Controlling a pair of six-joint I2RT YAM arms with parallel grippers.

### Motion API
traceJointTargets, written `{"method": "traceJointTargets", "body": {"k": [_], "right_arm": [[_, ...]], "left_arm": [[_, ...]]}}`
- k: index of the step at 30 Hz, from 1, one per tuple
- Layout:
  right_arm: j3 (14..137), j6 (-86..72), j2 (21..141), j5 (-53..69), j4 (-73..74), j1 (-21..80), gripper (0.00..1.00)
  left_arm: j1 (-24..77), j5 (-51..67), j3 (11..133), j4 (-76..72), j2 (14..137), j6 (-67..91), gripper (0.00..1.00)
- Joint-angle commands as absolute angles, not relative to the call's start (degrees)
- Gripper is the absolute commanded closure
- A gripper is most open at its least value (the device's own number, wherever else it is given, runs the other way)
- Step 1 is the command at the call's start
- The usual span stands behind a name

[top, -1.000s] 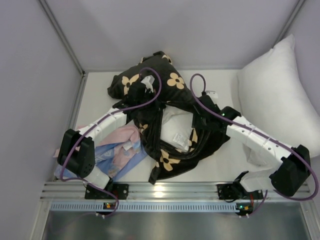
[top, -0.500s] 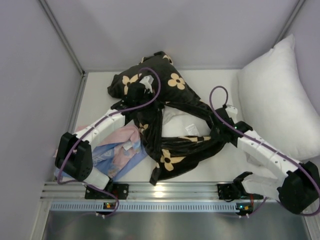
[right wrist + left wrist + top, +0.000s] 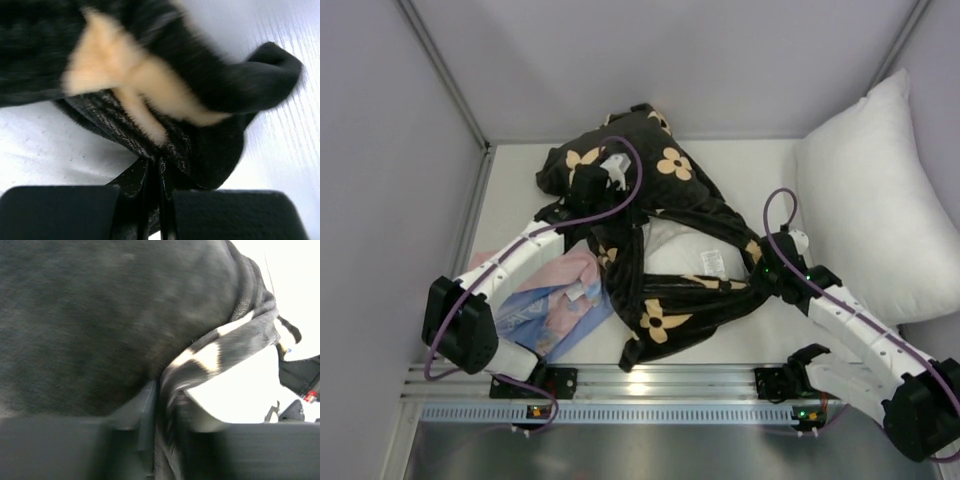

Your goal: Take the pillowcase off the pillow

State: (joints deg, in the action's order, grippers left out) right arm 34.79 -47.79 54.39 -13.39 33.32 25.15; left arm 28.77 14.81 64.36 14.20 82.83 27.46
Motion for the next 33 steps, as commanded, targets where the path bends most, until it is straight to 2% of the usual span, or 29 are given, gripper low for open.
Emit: {"method": "traceJointTargets", "body": {"k": [1,2,4,5,8,11,14,19,21,25,28,29,33], "right_arm": [[32.87,-45.44,55.72,-11.17,36.21,23.73,1.0],[33.05,-44.83,55.81,-11.16,36.21,23.82,1.0],[33.31,-44.65,55.29,-11.42,36.21,23.73,1.0],[33.4,-44.39,55.02,-11.43,36.12,23.82,1.0],[33.31,-44.47,53.7,-11.08,36.3,23.73,1.0],[33.14,-44.82,51.6,-11.25,36.47,23.73,1.0],[32.78,-45.17,50.28,-10.99,36.47,23.73,1.0],[33.13,-45.44,47.64,-9.85,37.79,23.64,1.0],[33.13,-45.7,45.97,-9.67,38.67,23.64,1.0],[32.61,-46.23,42.98,-9.75,40.34,23.64,1.0],[32.17,-46.23,41.22,-9.76,41.13,23.64,1.0],[31.99,-46.23,40.7,-9.76,41.31,23.64,1.0],[31.64,-46.32,40.25,-9.06,41.31,23.64,1.0]], "left_arm": [[35.57,6.48,73.02,18.88,82.09,19.7,0.58],[40.29,2.59,74.69,21.77,82.0,17.16,0.37],[44.1,-7.15,79.6,24.42,81.91,15.91,0.25],[46.38,-8.95,81.02,26.17,81.83,15.73,0.12],[49.2,-10.64,84.02,26.98,80.78,15.82,0.1],[52.99,-6.79,86.12,26.54,80.86,15.38,0.1],[57.72,-3.79,88.41,26.11,84.19,14.16,0.17],[62.83,-4.04,90.96,26.1,93.58,11.43,0.57],[63.02,-4.31,91.67,26.1,95.7,10.38,0.59],[63.02,-3.61,93.16,26.1,99.57,7.92,0.57],[63.02,-3.78,94.22,26.63,102.12,6.16,0.43],[63.02,-4.04,94.31,26.54,102.82,5.63,0.3],[63.02,-5.27,94.48,26.54,104.67,4.75,0.2]]}}
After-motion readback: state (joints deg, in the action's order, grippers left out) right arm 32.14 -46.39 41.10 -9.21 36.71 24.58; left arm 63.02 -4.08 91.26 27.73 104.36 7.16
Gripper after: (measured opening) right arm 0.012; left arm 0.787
